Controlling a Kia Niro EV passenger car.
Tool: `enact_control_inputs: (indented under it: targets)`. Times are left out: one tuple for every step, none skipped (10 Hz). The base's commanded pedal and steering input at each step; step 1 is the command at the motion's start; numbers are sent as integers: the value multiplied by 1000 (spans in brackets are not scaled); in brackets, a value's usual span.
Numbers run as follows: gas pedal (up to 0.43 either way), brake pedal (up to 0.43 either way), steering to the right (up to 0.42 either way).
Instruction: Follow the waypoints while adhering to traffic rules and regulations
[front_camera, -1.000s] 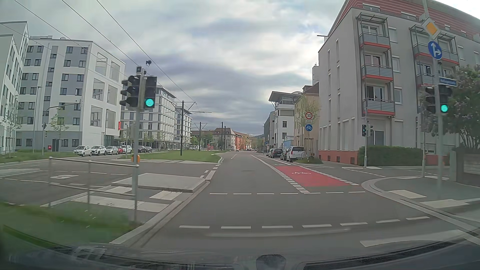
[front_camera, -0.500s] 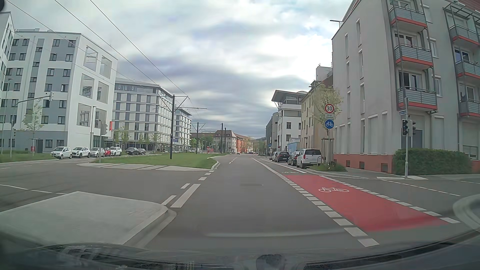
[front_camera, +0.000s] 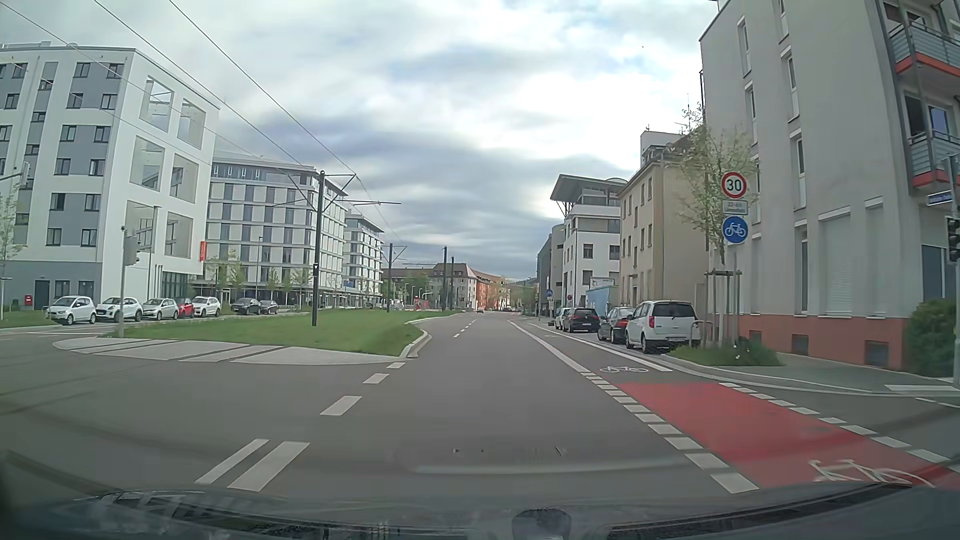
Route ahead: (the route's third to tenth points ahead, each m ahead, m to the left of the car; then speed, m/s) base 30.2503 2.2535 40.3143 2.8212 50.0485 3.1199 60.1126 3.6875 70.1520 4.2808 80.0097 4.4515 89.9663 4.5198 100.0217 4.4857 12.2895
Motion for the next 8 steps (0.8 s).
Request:
enact_control_inputs:
  targets:
    - [79, 0, -6]
    - [79, 0, -6]
    - [79, 0, -6]
    - [79, 0, -6]
    - [79, 0, -7]
    - [79, 0, -7]
    - [79, 0, -8]
    - [67, 0, -10]
